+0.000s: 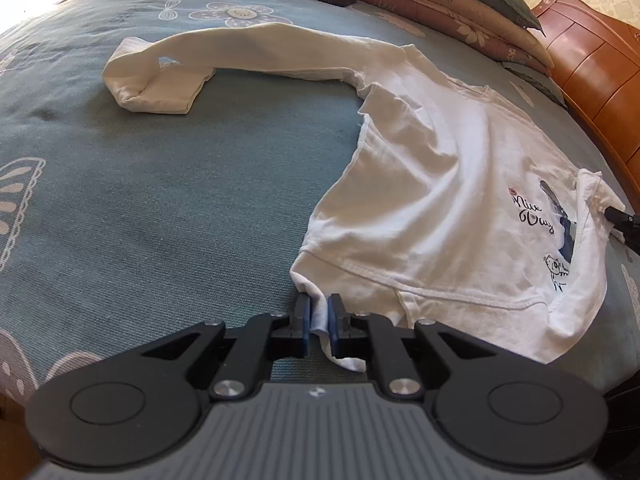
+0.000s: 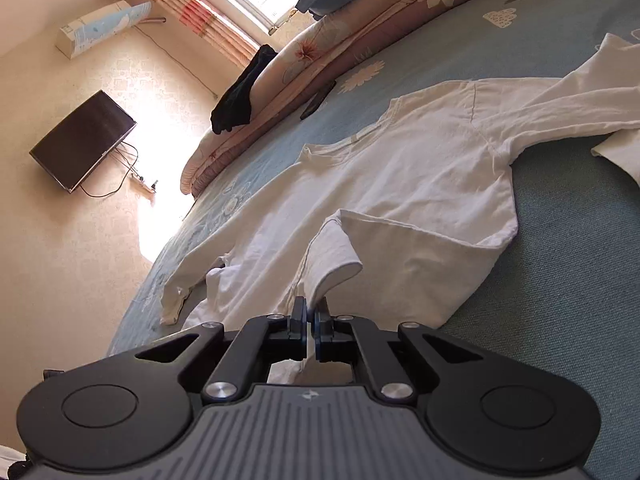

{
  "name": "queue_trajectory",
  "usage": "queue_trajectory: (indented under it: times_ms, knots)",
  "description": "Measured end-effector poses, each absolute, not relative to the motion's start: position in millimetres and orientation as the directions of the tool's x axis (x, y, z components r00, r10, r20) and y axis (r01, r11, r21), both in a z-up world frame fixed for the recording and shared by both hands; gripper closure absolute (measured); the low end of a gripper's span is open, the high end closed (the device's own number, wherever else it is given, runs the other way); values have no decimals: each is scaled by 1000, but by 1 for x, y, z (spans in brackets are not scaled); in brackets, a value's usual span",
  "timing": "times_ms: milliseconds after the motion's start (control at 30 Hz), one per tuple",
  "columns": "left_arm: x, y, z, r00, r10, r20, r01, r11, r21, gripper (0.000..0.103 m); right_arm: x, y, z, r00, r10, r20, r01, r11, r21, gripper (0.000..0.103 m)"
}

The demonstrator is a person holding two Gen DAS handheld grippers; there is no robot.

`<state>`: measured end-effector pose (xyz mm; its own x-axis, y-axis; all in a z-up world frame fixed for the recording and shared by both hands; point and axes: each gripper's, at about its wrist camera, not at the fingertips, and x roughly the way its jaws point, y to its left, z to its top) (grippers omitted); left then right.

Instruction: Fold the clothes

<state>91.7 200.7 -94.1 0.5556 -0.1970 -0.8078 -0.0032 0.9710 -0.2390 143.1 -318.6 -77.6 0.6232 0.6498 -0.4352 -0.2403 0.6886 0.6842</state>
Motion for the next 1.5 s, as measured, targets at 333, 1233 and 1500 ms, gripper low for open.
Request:
queue_trajectory:
  times_ms: [333,1233,1500]
  knots:
    - [73,191,-75,589,-196,-784,9,972,-236,99,59,-356,-38,715,582,-387,-176,686,706,99]
    - [59,202,-65,565,-304,-767,17,934,-357,65,45,-409,-84,629,388,-674,177,773,610,54]
    - [84,203,-88,536,-340,-773,5,917,-399,65,91,-422,-126,624,510,-592,118,688,716,52]
